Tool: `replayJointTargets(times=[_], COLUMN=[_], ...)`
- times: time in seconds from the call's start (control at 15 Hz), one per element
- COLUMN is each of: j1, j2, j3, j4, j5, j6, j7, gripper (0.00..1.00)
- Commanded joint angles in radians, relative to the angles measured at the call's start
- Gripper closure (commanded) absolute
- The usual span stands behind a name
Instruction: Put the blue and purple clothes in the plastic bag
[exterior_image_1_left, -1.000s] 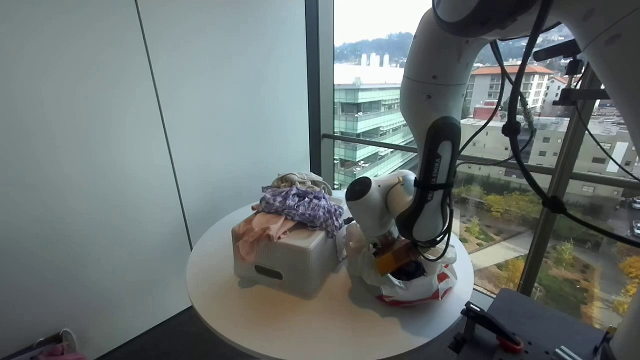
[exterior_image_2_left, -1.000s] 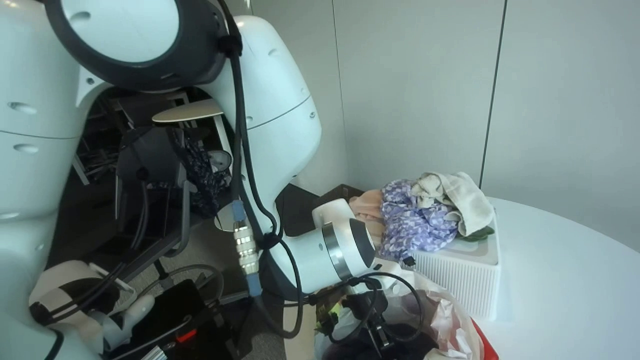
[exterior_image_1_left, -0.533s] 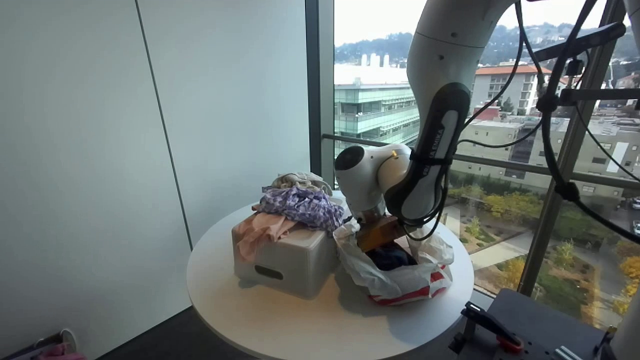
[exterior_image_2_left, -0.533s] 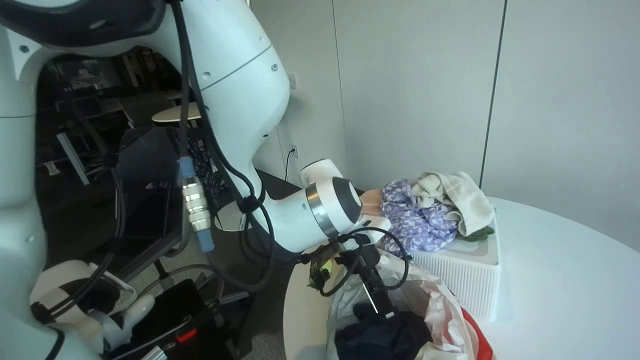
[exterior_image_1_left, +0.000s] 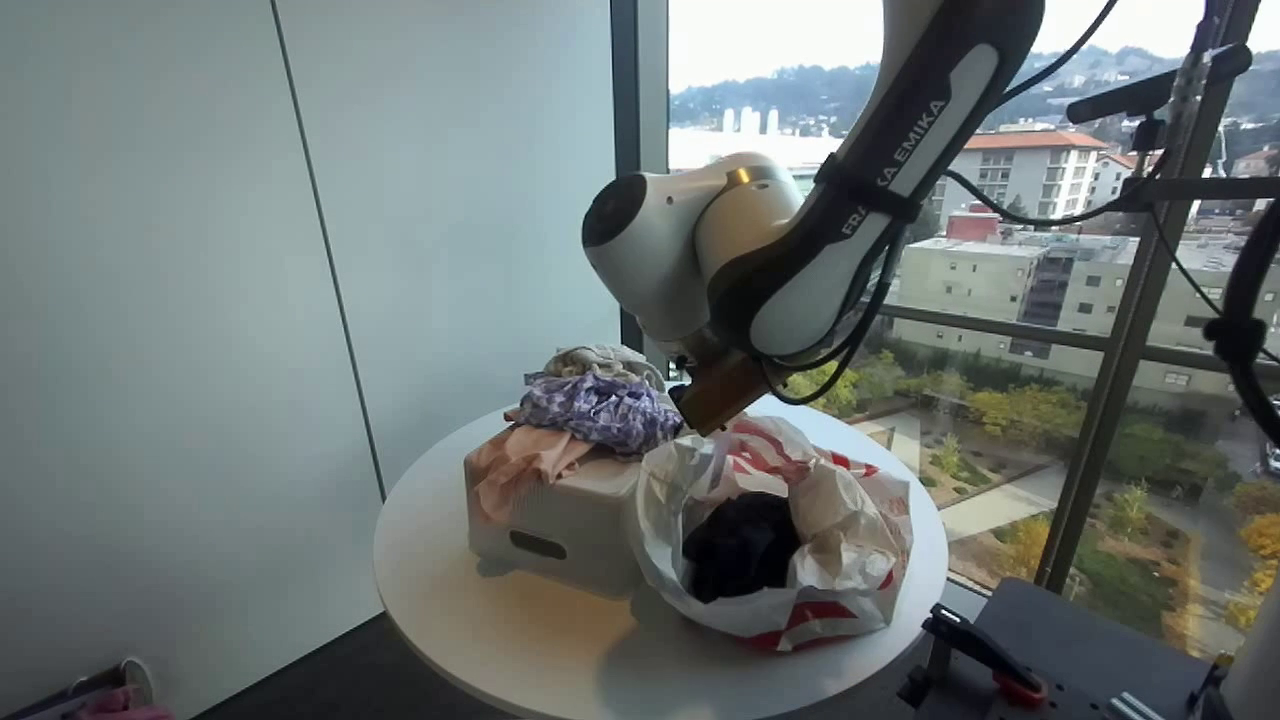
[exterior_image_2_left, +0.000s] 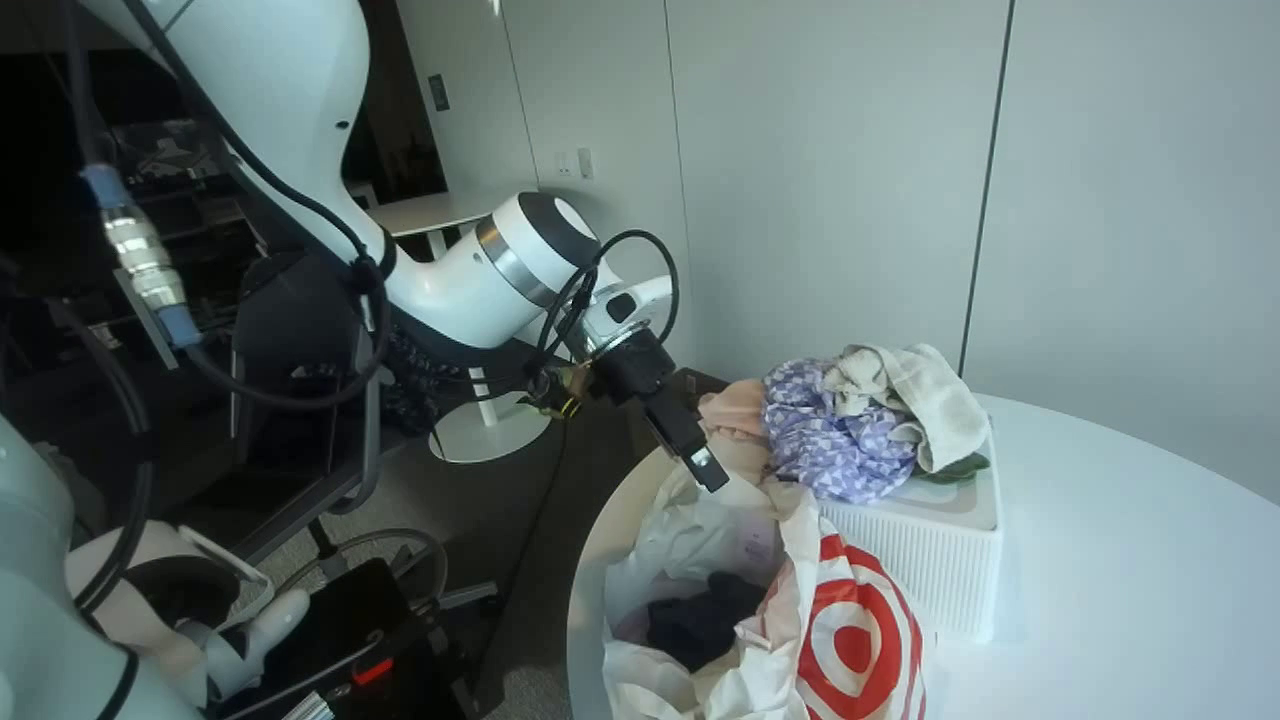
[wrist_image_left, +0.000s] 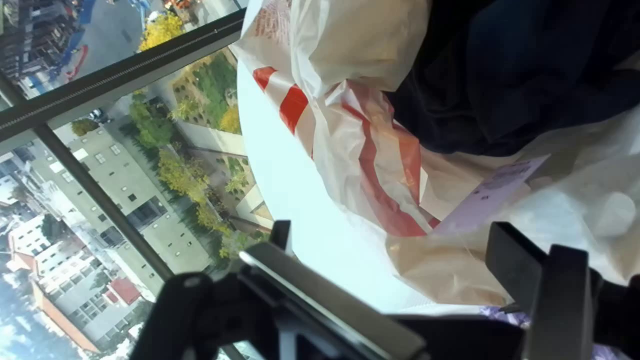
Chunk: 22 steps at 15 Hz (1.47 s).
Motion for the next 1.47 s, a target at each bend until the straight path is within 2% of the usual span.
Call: replayJointTargets(times=[0.0, 0.13, 0.27, 0.4, 0.53, 0.67, 0.73, 0.8, 0.93, 1.27, 1.4], j1=[0.058, 0.085, 0.094, 0.101, 0.103, 0.098, 0.098, 0.105, 0.110, 0.112, 0.114], j2=[-0.053, -0.036, -0.052, -0.050, -0.006, 0.059, 0.080, 0.016, 0.063, 0.084, 0.143], j3=[0.071, 0.108, 0.120, 0.126, 0.129, 0.125, 0.126, 0.124, 0.118, 0.115, 0.107], j4=[0.028, 0.071, 0.079, 0.101, 0.135, 0.177, 0.196, 0.134, 0.165, 0.182, 0.263], j5=[0.083, 0.088, 0.116, 0.193, 0.240, 0.241, 0.295, 0.245, 0.271, 0.273, 0.247], j6=[-0.285, -0.439, -0.374, -0.246, -0.133, 0.007, 0.052, -0.013, 0.035, 0.045, 0.025], j7=[-0.103, -0.135, -0.135, -0.114, -0.106, -0.101, -0.154, -0.107, -0.123, -0.127, -0.089], gripper=[0.00, 0.00, 0.00, 0.00, 0.00, 0.00, 0.00, 0.00, 0.00, 0.00, 0.00])
